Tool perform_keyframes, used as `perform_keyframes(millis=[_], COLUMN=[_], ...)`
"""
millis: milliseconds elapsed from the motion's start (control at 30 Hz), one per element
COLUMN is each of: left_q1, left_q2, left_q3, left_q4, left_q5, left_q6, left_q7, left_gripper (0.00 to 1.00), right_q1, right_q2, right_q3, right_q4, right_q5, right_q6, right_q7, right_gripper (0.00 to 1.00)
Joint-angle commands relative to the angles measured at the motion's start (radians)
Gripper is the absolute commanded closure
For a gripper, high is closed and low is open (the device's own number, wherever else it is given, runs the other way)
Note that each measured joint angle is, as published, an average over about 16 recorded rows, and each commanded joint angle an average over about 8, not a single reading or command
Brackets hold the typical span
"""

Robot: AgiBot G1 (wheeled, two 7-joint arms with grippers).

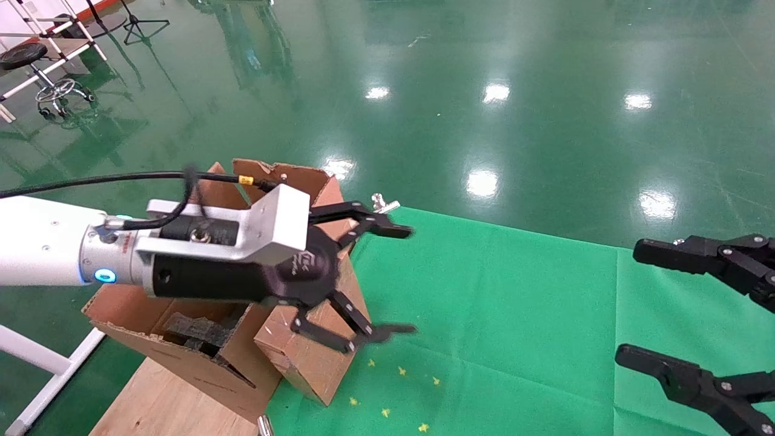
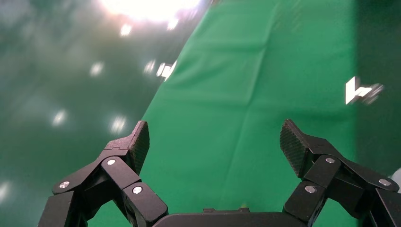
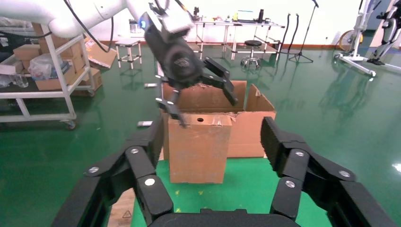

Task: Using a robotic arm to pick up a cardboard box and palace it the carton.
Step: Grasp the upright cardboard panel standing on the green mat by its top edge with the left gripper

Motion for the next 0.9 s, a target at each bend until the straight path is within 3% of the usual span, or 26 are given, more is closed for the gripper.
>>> perform_keyframes(millis=[33, 267, 533, 667, 900], left_q1=[-0.008, -0.148, -0.330, -0.382, -0.418], left_q2=[-0.010, 0.018, 0.071, 0.093, 0.097], left_q3=[0.008, 0.092, 0.205, 0.238, 0.299], left_q4=[0.001, -0.006, -0.002, 0.000, -0.001], left_q5=[0.040, 0.284, 0.526, 0.576, 0.611], left_q6=[-0.019, -0.051, 0.084, 0.141, 0.177], left_q7=[-0.012, -0.254, -0.662, -0.804, -0.940], left_gripper=[0.00, 0.00, 0.00, 0.00, 0.00], right_q1=[0.000, 0.000, 0.000, 0.000, 0.000], right_q2=[0.000, 0.000, 0.000, 0.000, 0.000], right_q3=[0.000, 0.000, 0.000, 0.000, 0.000], right_q4=[0.000, 0.000, 0.000, 0.000, 0.000], right_q5=[0.000, 0.000, 0.000, 0.000, 0.000], right_q6=[0.000, 0.000, 0.000, 0.000, 0.000], right_q7=[0.000, 0.000, 0.000, 0.000, 0.000], right_gripper=[1.00, 1.00, 1.00, 1.00, 1.00])
